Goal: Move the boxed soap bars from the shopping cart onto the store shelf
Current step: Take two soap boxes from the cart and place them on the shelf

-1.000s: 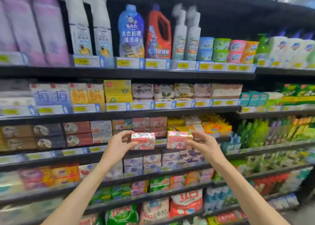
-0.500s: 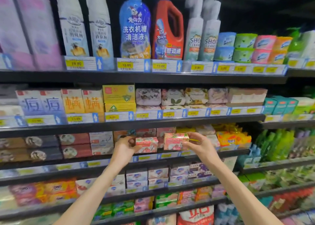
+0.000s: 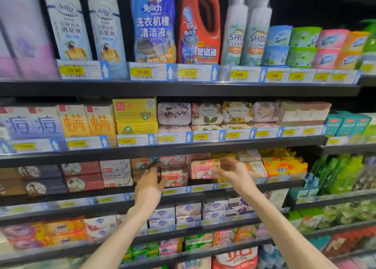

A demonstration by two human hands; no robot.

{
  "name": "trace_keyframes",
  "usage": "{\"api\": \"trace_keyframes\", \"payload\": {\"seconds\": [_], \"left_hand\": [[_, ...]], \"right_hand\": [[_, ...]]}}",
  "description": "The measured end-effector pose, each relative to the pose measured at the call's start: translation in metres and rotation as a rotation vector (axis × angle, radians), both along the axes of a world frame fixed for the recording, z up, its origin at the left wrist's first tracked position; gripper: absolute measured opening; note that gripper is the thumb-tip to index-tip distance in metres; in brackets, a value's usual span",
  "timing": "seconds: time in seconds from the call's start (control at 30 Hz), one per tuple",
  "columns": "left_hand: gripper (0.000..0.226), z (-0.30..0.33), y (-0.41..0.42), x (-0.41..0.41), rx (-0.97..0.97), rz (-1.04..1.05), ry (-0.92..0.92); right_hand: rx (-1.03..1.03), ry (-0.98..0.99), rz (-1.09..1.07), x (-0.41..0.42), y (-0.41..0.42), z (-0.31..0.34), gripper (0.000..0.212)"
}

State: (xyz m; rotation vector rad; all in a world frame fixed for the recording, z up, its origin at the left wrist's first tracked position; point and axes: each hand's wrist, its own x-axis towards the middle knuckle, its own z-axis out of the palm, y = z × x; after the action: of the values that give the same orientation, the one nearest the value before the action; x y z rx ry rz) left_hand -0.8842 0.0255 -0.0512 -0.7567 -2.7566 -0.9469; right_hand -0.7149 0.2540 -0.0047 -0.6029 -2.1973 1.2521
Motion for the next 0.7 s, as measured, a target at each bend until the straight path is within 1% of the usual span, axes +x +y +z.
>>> {"api": "trace_keyframes", "payload": {"seconds": [0.1,0.23,0.43,0.57,0.7], "left_hand": [[0.045,-0.001,0.001,0.002,-0.067,-0.041,0.049],[0.040,-0.002,0.002,-0.003,-0.037,-0.018,0.041],[0.038,-0.005,0.006,-0.004,-0.014,-0.004,0.025],[0.039,-0.008,0.006,-0.006,0.004,0.003,0.017],[0.039,-0.010,0.005,-0.009,0.030,-0.009,0.002]], "right_hand": [[0.024,-0.012,0.005,-0.007,0.000,-0.005,0.049],[0.089,-0.021,0.042,-0.014,0.000,-0.015,0.050],[0.219,-0.010,0.064,-0.015,-0.003,-0.016,0.042],[0.354,-0.026,0.089,-0.015,-0.002,-0.022,0.040],[0.583,-0.077,0.005,-0.024,0.000,-0.034,0.041]]}}
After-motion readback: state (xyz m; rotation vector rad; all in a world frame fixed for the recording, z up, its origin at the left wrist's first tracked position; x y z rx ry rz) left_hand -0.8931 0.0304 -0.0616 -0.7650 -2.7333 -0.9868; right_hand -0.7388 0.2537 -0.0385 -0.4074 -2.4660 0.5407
